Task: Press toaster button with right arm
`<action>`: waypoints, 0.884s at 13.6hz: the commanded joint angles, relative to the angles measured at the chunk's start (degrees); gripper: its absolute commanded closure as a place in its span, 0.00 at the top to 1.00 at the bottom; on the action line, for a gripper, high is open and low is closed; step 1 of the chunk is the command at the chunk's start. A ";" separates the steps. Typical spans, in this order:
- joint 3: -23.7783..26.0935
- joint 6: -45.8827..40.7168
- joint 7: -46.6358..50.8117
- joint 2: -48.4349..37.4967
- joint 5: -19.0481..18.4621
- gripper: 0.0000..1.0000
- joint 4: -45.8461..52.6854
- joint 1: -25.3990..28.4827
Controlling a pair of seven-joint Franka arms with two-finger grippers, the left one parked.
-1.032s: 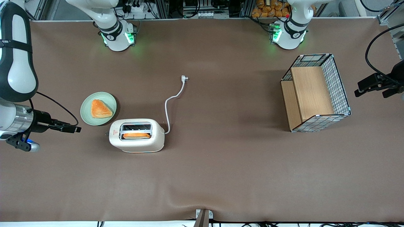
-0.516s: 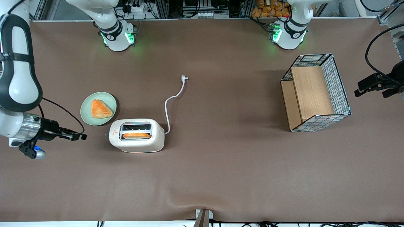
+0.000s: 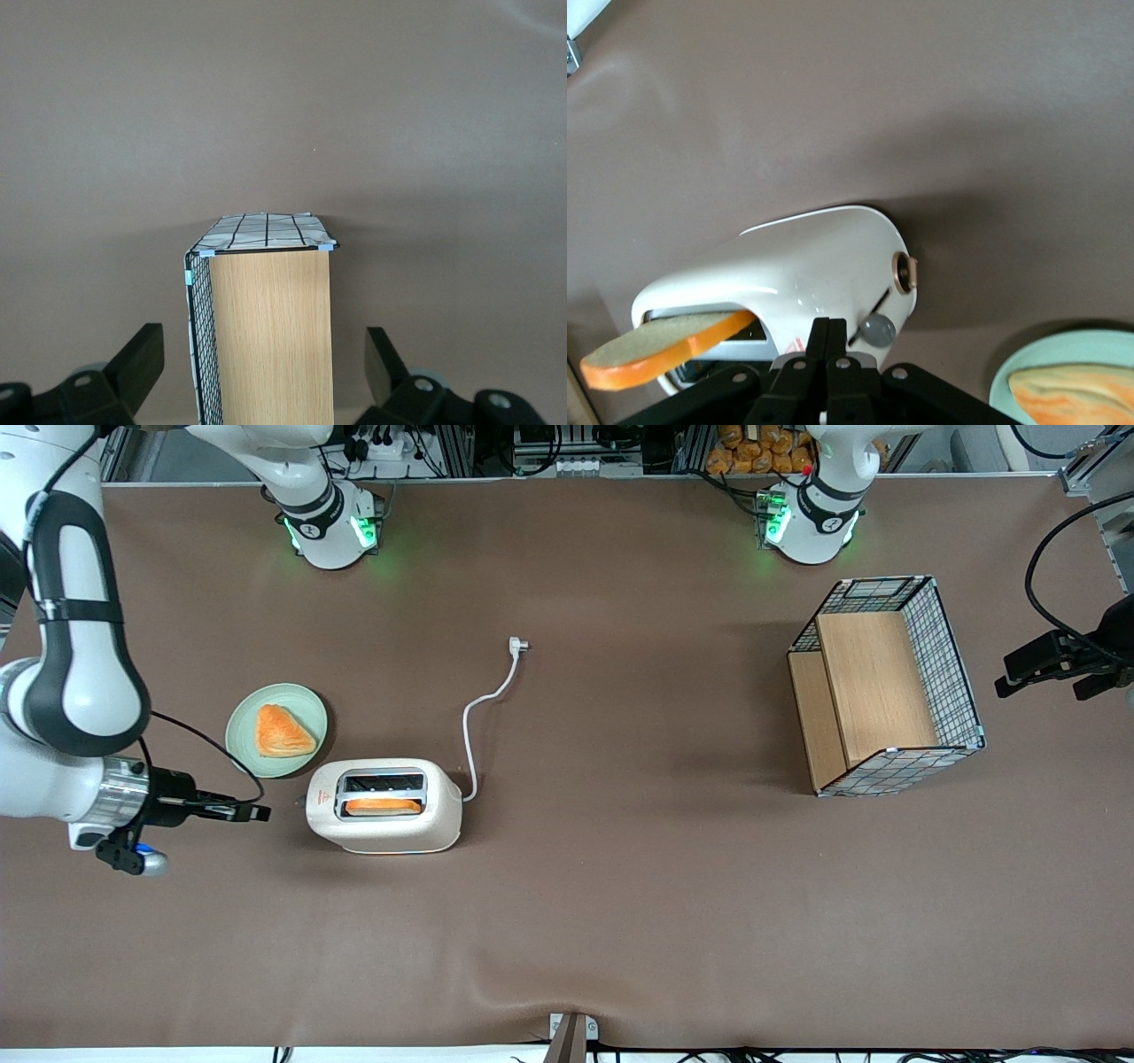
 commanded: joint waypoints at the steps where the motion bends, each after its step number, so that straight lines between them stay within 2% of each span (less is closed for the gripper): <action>1: 0.06 3.64 -3.71 0.17 2.15 0.00 -3.56 0.31; 3: 0.06 3.47 -3.89 0.25 3.99 0.00 -4.80 0.40; 12: -0.03 0.22 -4.25 0.52 4.00 0.00 -7.70 0.05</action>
